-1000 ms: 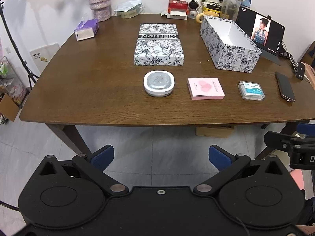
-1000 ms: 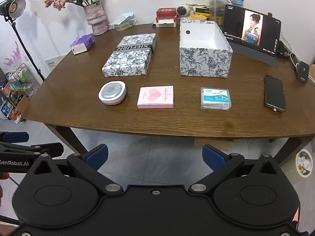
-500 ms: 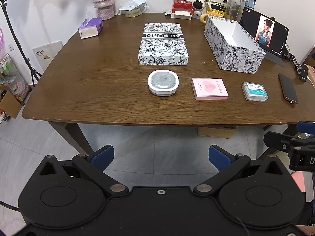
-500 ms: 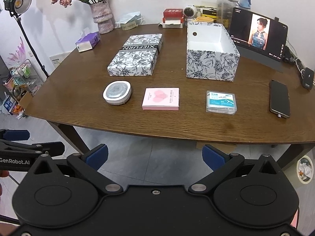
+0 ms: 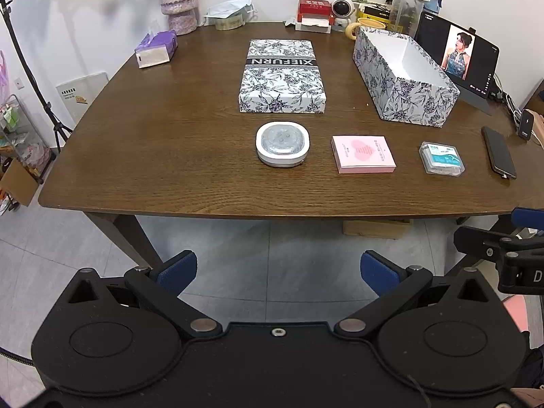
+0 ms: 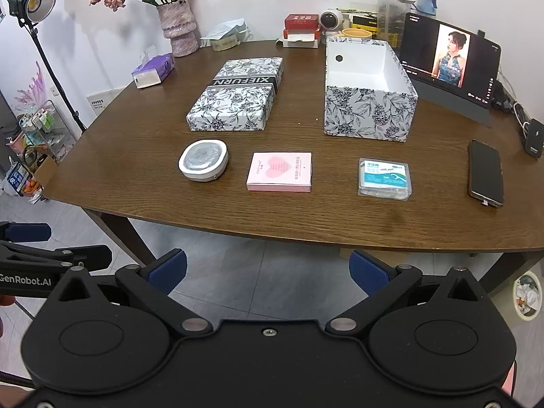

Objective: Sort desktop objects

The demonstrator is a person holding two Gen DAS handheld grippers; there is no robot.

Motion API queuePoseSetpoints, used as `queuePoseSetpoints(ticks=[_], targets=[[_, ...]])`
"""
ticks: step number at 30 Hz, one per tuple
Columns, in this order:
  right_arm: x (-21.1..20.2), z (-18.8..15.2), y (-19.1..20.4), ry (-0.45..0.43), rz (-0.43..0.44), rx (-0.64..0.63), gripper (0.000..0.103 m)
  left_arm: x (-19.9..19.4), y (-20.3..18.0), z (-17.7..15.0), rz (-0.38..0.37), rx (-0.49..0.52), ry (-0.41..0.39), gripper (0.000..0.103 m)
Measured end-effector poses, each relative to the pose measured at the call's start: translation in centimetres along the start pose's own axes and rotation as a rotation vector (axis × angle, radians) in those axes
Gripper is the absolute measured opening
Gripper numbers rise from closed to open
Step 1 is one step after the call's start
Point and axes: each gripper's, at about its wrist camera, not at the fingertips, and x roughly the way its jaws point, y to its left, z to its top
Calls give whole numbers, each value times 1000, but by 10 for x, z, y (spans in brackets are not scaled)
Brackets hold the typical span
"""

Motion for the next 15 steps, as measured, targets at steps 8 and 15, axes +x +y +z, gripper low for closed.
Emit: queuePoseSetpoints(ticks=[8, 15], targets=[[2, -5, 13, -1, -3, -2, 103, 2, -1, 1, -3, -4, 5, 103], [5, -3, 8, 5, 3, -13, 103, 4, -3, 2, -1, 6, 8, 103]])
